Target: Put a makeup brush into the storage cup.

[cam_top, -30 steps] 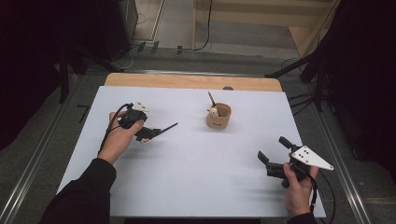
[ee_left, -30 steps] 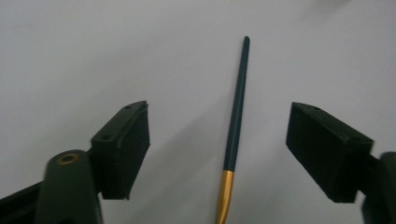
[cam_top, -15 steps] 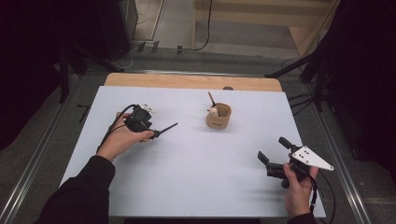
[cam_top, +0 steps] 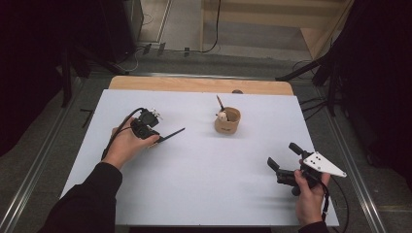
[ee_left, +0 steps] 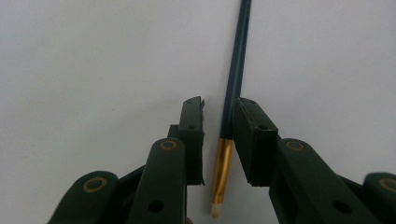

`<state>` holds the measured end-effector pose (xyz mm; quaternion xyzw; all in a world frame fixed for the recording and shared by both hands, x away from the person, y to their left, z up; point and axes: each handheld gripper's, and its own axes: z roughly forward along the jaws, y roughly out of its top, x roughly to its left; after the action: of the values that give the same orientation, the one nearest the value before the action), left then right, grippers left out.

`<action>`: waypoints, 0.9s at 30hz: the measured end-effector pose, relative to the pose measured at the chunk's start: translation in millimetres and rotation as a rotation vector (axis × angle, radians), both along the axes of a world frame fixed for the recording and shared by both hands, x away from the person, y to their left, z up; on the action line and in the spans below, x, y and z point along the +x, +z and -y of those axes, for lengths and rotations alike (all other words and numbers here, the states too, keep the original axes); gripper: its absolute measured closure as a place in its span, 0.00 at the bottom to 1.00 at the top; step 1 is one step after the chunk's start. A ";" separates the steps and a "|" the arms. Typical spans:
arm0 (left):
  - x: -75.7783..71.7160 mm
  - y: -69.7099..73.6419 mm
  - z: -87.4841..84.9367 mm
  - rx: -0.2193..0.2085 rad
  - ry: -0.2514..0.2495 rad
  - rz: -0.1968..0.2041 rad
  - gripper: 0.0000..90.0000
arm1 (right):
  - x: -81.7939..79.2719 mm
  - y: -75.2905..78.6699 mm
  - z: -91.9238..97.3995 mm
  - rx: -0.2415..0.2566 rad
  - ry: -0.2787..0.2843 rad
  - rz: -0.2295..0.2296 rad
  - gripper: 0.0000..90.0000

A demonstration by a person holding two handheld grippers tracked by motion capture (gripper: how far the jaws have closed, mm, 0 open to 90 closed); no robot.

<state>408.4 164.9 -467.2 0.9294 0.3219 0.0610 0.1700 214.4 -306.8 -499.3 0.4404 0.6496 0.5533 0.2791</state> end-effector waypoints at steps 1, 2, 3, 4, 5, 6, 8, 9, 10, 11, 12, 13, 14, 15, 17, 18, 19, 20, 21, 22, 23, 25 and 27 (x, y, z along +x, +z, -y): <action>0.4 -0.5 -0.8 -0.001 -0.003 -0.009 0.82 | 0.1 -0.1 0.1 0.000 0.000 0.000 0.00; 0.6 -0.7 -1.5 0.004 -0.006 -0.015 0.82 | 0.0 -0.1 0.1 0.001 0.000 -0.001 0.00; 0.8 -1.2 -1.8 0.000 -0.006 -0.017 0.83 | 0.0 -0.2 0.1 0.002 0.001 -0.002 0.00; 0.9 -1.3 -2.0 -0.002 -0.006 -0.022 0.84 | 0.0 -0.3 0.0 0.003 0.001 -0.003 0.00; 1.0 -1.2 -2.0 0.002 -0.006 -0.023 0.84 | 0.2 -0.5 -0.1 0.004 0.001 -0.003 0.00; 1.2 -1.1 -2.1 0.003 -0.006 -0.023 0.85 | 0.4 -0.6 -0.2 0.005 0.002 -0.003 0.00; 1.3 -1.3 -1.7 0.003 -0.006 -0.026 0.85 | 0.6 -0.8 -0.3 0.004 0.003 -0.003 0.00; 1.1 -1.8 -1.2 0.000 -0.005 -0.027 0.86 | 0.6 -0.9 -0.3 0.002 0.003 -0.003 0.00; 0.9 -2.4 -0.5 0.001 -0.007 -0.027 0.86 | 0.5 -0.9 -0.6 0.003 0.003 -0.004 0.00; 1.0 -2.9 0.1 0.005 -0.019 -0.031 0.86 | 0.5 -0.9 -0.6 0.003 0.003 -0.004 0.00; 0.8 -3.4 1.0 0.007 -0.022 -0.032 0.86 | 0.6 -0.9 -0.7 0.003 0.004 -0.004 0.00; 0.6 -3.6 1.7 0.006 -0.023 -0.037 0.86 | 0.6 -1.0 -0.6 0.002 0.003 -0.004 0.00; 0.6 -3.7 2.1 0.006 -0.023 -0.036 0.87 | 0.7 -1.1 -0.5 0.002 0.003 -0.003 0.00; 0.9 -3.8 2.4 0.009 -0.022 -0.037 0.88 | 0.7 -1.1 -0.4 0.002 0.003 -0.004 0.00; 1.0 -4.0 2.9 0.016 -0.019 -0.035 0.90 | 0.9 -1.5 -0.3 0.002 0.002 -0.005 0.00; 1.3 -4.5 3.0 0.014 -0.019 -0.034 0.90 | 0.9 -1.6 -0.3 0.001 0.002 -0.006 0.00; 1.5 -4.7 3.1 0.017 -0.017 -0.037 0.91 | 0.9 -1.8 -0.4 0.002 0.002 -0.007 0.00; 2.1 -5.0 2.9 0.014 -0.012 -0.042 0.91 | 0.9 -1.8 -0.6 0.003 0.002 -0.009 0.00; 3.1 -5.2 2.1 0.009 -0.005 -0.053 0.92 | 0.9 -2.0 -0.6 0.003 0.002 -0.009 0.00; 4.0 -5.4 1.1 -0.001 0.006 -0.064 0.92 | 1.1 -2.0 -0.6 0.003 0.003 -0.010 0.00; 4.6 -5.4 0.6 -0.004 0.014 -0.069 0.92 | 1.1 -2.1 -0.8 0.003 0.004 -0.010 0.00; 4.3 -5.4 0.8 -0.003 0.013 -0.069 0.93 | 1.2 -2.2 -1.2 0.003 0.006 -0.010 0.00; 3.0 -5.1 2.3 0.010 -0.001 -0.056 0.93 | 1.2 -2.2 -1.4 0.000 0.007 -0.011 0.00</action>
<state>411.4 162.5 -472.4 0.9318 0.3256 0.0366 0.1562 215.6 -305.3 -501.5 0.4410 0.6526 0.5521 0.2734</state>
